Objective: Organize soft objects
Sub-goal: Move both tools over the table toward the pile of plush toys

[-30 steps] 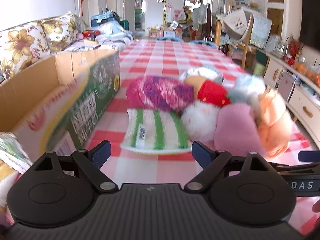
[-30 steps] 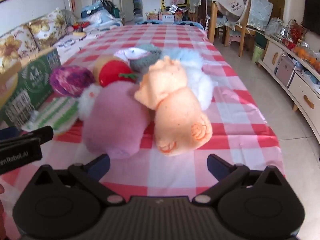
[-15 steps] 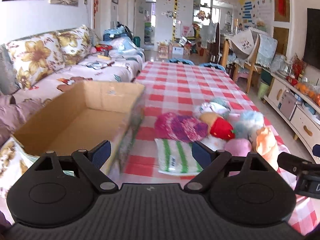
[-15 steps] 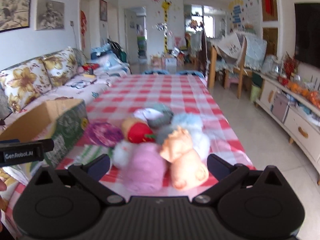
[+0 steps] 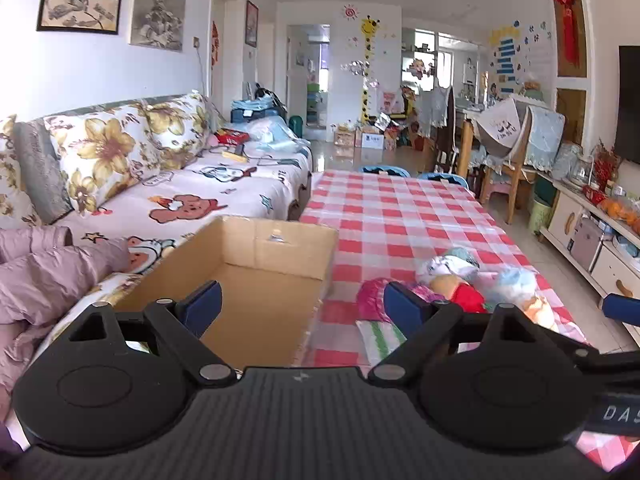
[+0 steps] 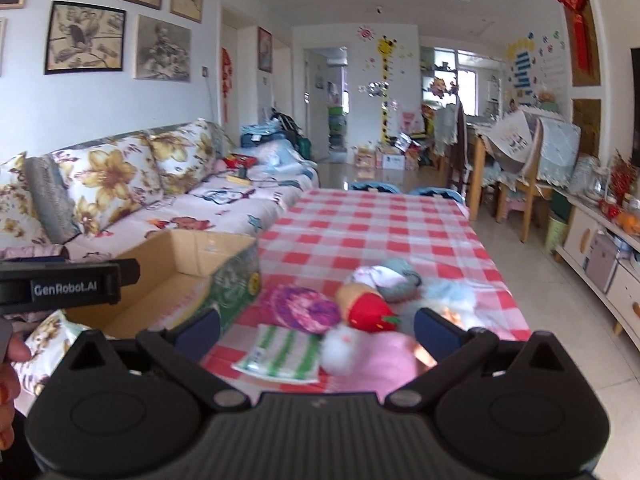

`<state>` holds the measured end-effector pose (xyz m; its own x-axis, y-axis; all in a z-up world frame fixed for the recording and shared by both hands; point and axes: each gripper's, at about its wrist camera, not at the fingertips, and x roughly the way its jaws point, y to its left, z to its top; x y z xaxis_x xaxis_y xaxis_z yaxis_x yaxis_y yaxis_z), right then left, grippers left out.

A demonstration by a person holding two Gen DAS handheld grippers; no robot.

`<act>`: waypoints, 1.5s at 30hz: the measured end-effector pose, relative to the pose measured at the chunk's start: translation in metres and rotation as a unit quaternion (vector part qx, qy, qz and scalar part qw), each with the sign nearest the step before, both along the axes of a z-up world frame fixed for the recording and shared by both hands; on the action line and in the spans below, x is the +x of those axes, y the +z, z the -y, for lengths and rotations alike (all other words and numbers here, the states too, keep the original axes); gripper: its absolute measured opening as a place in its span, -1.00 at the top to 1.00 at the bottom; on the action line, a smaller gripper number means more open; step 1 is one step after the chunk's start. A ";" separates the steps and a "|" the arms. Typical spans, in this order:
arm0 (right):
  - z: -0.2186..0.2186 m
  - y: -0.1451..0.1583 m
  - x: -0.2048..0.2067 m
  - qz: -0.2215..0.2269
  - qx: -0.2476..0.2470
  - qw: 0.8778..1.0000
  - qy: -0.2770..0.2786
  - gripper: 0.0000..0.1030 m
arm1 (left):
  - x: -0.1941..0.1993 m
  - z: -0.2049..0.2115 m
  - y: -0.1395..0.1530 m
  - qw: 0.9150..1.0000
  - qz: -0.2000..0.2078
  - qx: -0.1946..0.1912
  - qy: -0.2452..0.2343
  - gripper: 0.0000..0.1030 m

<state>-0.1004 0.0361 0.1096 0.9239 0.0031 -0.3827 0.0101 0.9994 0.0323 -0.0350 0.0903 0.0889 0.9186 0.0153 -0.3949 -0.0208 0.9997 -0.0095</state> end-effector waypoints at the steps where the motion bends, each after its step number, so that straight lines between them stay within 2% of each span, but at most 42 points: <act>1: -0.003 0.001 -0.001 0.002 -0.001 1.000 0.004 -0.99 | 0.000 -0.001 -0.001 1.000 0.004 0.000 0.003 -1.00; 14: -0.030 0.004 -0.004 -0.003 -0.019 1.000 0.023 -0.99 | -0.006 -0.009 -0.008 0.999 0.032 -0.018 0.020 -1.00; 21: -0.022 0.001 -0.005 -0.006 -0.024 1.000 0.014 -0.99 | -0.009 -0.006 -0.007 0.999 0.028 -0.032 0.001 -1.00; 27: -0.007 -0.007 -0.001 -0.010 -0.035 0.999 -0.009 -0.99 | -0.008 0.004 -0.012 0.999 0.016 -0.022 -0.019 -1.00; 32: 0.018 -0.019 0.007 -0.021 -0.025 0.999 -0.032 -0.99 | -0.008 0.014 -0.020 0.999 0.011 -0.008 -0.047 -1.00; 37: 0.069 -0.034 0.015 -0.041 0.002 0.995 -0.086 -0.99 | -0.011 0.037 -0.037 0.995 -0.002 0.017 -0.101 -1.00; 42: 0.118 -0.045 0.026 -0.059 0.043 0.989 -0.132 -0.99 | -0.018 0.065 -0.055 0.984 -0.016 0.037 -0.173 -1.00; 45: 0.134 -0.050 0.037 -0.064 0.070 0.986 -0.136 -0.99 | -0.018 0.079 -0.063 0.976 -0.021 0.052 -0.208 -1.00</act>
<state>-0.0638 -0.0974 0.0595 0.8415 -0.1770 -0.5104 0.2901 0.9451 0.1506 -0.0532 0.0115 0.0261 0.8371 -0.3136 -0.4482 0.3893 0.9172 0.0852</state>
